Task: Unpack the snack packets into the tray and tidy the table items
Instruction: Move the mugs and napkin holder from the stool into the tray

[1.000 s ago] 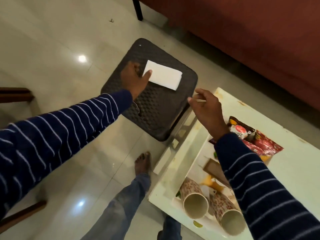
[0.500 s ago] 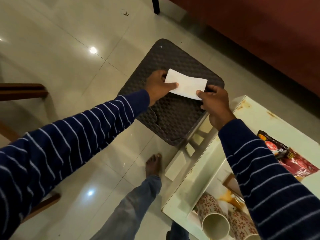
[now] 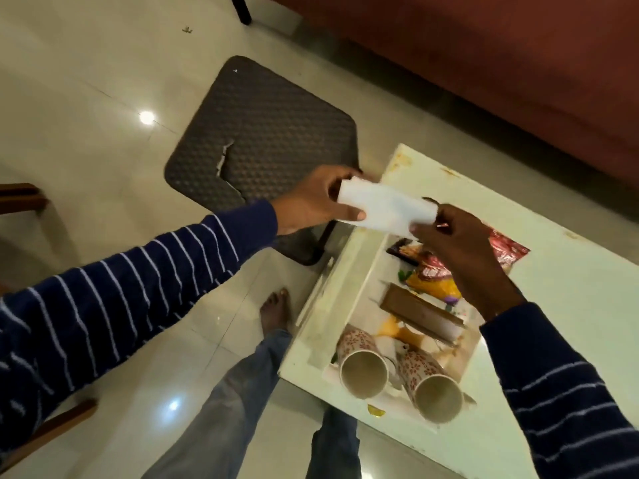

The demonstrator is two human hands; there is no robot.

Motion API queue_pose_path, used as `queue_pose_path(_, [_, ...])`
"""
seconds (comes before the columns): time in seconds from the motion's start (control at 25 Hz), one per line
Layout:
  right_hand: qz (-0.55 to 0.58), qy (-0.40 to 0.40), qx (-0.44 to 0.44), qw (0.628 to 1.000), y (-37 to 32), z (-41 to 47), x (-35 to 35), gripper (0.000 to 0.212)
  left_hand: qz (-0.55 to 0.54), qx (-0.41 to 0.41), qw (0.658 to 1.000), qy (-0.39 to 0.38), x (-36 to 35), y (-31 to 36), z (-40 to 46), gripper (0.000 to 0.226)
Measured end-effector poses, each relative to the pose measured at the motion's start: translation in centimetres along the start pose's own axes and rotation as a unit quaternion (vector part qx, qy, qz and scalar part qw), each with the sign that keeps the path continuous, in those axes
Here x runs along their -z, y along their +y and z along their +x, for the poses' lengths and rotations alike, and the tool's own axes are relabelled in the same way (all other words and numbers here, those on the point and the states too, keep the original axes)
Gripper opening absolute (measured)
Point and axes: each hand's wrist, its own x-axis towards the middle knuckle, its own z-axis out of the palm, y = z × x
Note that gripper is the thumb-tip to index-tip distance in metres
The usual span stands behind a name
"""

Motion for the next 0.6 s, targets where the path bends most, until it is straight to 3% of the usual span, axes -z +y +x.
queue_pose_path(0.28, [-0.136,0.117,0.058,0.982,8.6,-9.3,8.3,0.025,0.149,-0.106,0.982,-0.040,-13.0,0.9,-2.0,0.034])
queue_pose_path(0.6, [-0.128,0.148,0.040,0.980,15.8,-12.6,8.2,0.023,0.222,-0.119,0.967,-0.040,-16.6,-2.2,-3.7,0.020])
